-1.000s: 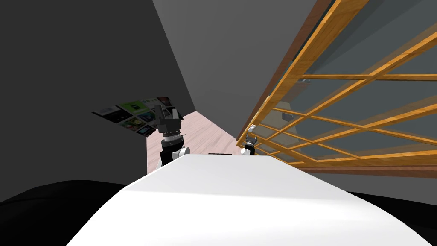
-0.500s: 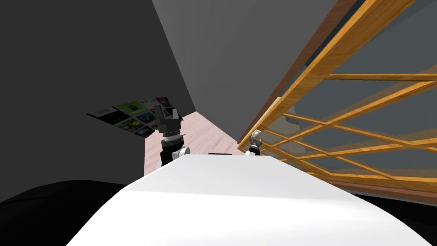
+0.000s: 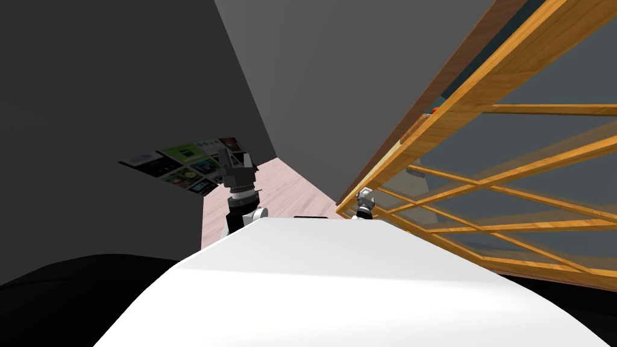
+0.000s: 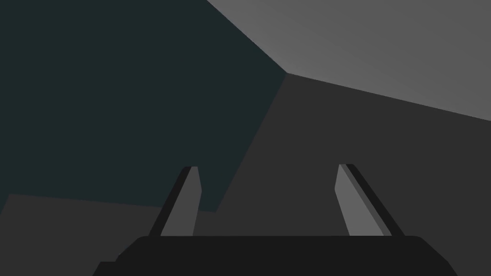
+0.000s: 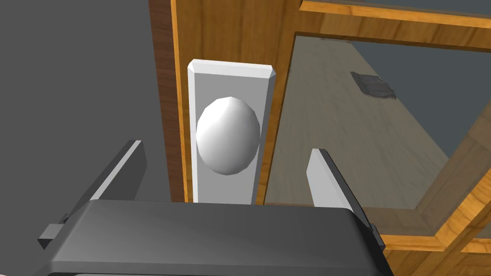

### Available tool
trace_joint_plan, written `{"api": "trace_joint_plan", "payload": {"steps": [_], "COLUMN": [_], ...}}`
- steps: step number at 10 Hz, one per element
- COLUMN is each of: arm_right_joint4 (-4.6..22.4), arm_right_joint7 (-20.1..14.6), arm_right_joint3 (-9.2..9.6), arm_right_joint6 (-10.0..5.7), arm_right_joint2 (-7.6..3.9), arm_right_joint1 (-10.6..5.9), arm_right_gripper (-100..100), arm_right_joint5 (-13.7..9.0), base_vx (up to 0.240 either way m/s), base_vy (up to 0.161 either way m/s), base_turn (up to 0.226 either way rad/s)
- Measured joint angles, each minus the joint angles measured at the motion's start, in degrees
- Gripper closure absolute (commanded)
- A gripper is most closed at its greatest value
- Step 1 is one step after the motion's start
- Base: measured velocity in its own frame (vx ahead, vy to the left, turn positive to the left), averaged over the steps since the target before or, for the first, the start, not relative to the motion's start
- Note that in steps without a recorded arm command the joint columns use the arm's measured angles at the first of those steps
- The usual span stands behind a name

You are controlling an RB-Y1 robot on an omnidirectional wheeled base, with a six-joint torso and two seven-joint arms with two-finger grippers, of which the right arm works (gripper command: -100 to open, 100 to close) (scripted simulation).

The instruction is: Pull the door open

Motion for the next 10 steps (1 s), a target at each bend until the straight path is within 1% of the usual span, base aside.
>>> {"api": "trace_joint_plan", "payload": {"steps": [1, 2, 3, 4, 9, 10], "arm_right_joint4": [-2.6, -1.7, -0.1, 0.1, 0.0, -0.1], "arm_right_joint7": [-0.1, -1.0, -2.1, -2.4, -2.1, -2.1], "arm_right_joint3": [-0.16, 0.01, 0.24, 0.26, 0.28, 0.29], "arm_right_joint6": [1.29, 1.15, 0.36, 0.18, 0.44, 0.45], "arm_right_joint2": [-0.96, -1.52, -2.14, -2.21, -2.12, -2.11], "arm_right_joint1": [1.79, 1.73, 1.33, 1.28, 1.32, 1.32], "arm_right_gripper": [-100, -100, -100, 100, 100, 100], "arm_right_joint5": [-0.2, -0.2, -0.1, -0.1, 0.0, 0.0], "base_vx": [0.115, 0.113, 0.052, -0.007, -0.009, -0.151], "base_vy": [0.005, 0.009, 0.003, -0.001, -0.001, 0.010], "base_turn": [0.013, 0.020, 0.005, -0.003, 0.002, 0.121]}}
